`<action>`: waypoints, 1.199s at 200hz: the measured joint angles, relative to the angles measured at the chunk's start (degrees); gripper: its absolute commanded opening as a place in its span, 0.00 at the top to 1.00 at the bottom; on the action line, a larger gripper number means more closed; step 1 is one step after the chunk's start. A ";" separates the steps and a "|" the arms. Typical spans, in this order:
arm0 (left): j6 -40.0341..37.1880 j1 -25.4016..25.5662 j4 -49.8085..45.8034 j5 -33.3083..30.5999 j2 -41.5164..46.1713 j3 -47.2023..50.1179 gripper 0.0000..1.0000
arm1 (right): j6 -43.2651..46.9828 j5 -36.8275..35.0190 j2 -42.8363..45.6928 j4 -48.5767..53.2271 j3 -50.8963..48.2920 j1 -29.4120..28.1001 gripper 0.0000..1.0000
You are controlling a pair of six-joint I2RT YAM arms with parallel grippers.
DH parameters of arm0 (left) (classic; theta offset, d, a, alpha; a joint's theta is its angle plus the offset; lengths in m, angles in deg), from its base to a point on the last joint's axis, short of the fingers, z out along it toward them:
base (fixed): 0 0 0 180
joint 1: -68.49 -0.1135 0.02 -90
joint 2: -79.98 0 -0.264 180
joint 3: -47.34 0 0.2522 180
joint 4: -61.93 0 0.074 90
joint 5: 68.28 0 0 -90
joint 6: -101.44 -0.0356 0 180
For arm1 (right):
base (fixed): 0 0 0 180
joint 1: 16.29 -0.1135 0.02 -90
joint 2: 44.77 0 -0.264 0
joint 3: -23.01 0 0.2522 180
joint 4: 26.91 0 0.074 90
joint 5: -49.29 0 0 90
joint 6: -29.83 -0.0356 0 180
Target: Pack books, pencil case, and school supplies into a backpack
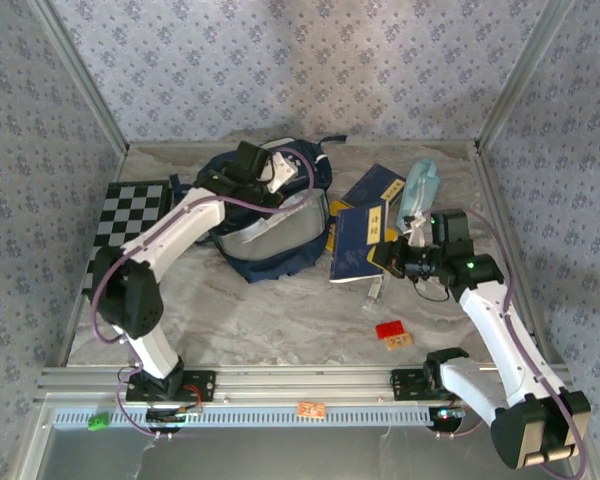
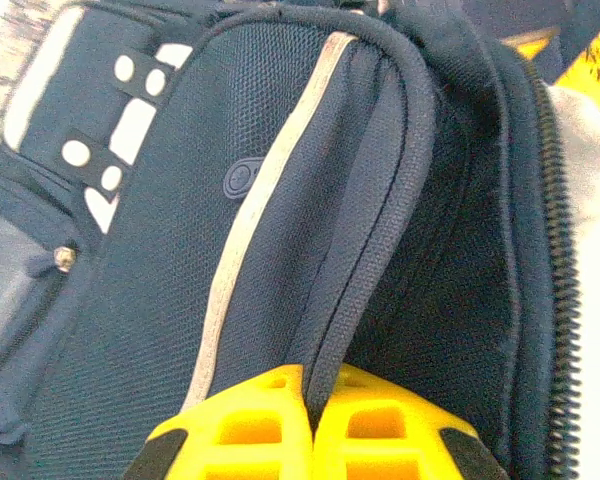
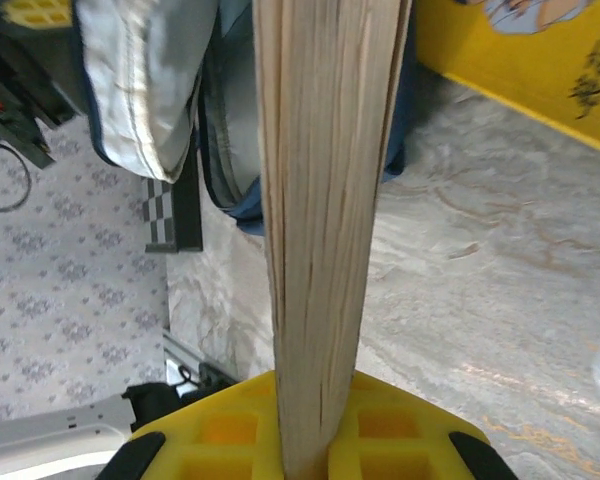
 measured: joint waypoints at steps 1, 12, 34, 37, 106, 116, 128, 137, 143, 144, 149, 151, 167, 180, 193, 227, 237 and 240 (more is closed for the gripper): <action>0.02 0.00 0.00 0.00 0.13 0.00 1.00 | -0.02 0.02 -0.09 -0.04 0.04 -0.15 1.00; 0.39 -0.17 -0.35 -0.39 1.77 0.00 1.00 | -0.68 -0.02 -1.14 -0.87 0.37 -2.36 1.00; 0.37 -0.31 -1.16 -0.76 4.20 0.00 1.00 | -3.69 -1.16 -3.91 -4.35 0.37 -8.00 1.00; 0.35 -0.31 -1.27 -0.81 4.37 0.00 1.00 | -4.20 -1.40 -4.28 -4.87 0.37 -8.87 1.00; 0.13 -0.37 -4.63 1.86 5.97 -0.02 1.00 | -11.65 -10.71 -21.27 -22.16 5.09 -21.77 1.00; 0.17 -0.39 -4.98 1.99 6.54 -0.02 1.00 | -12.24 -12.52 -24.30 -24.61 6.38 -22.73 1.00; 0.37 -0.42 -5.07 1.97 7.37 -0.02 1.00 | -12.79 -14.86 -27.78 -26.67 8.24 -23.82 1.00; 0.42 -0.42 -5.18 2.01 7.89 -0.13 1.00 | -13.22 -16.76 -30.69 -27.85 10.05 -24.92 1.00; 0.44 -0.42 -5.33 2.01 8.13 -0.24 1.00 | -13.57 -17.99 -32.46 -28.63 11.10 -25.59 1.00; 0.44 -0.42 -5.40 2.01 8.20 -0.26 1.00 | -13.60 -18.16 -32.68 -28.79 11.23 -25.70 1.00; 0.59 -0.42 -5.55 2.01 8.31 -0.39 1.00 | -13.90 -19.28 -34.16 -29.79 11.98 -26.29 1.00; 0.59 -0.42 -5.62 2.03 8.37 -0.44 1.00 | -14.01 -19.71 -34.69 -30.32 12.24 -26.56 1.00; 0.94 -0.42 -5.88 2.27 8.57 -0.72 1.00 | -14.75 -22.27 -38.62 -34.01 13.60 -28.04 1.00; 1.01 -0.42 -6.01 2.80 8.59 -0.87 1.00 | -15.08 -23.37 -41.97 -36.50 15.13 -28.89 0.99; 1.01 -0.42 -6.03 3.32 8.59 -0.92 1.00 | -15.06 -24.06 -45.55 -38.91 17.07 -29.42 0.96; 1.01 -0.68 -5.95 3.56 8.59 -0.92 1.00 | -14.86 -25.57 -51.82 -41.51 21.09 -29.73 0.78; 1.01 -0.79 -5.95 3.56 8.59 -0.92 1.00 | -14.53 -26.32 -53.02 -41.55 21.86 -29.73 0.69; 1.01 -0.79 -5.95 3.56 8.59 -0.92 1.00 | -13.99 -26.43 -53.24 -41.48 22.03 -29.73 0.66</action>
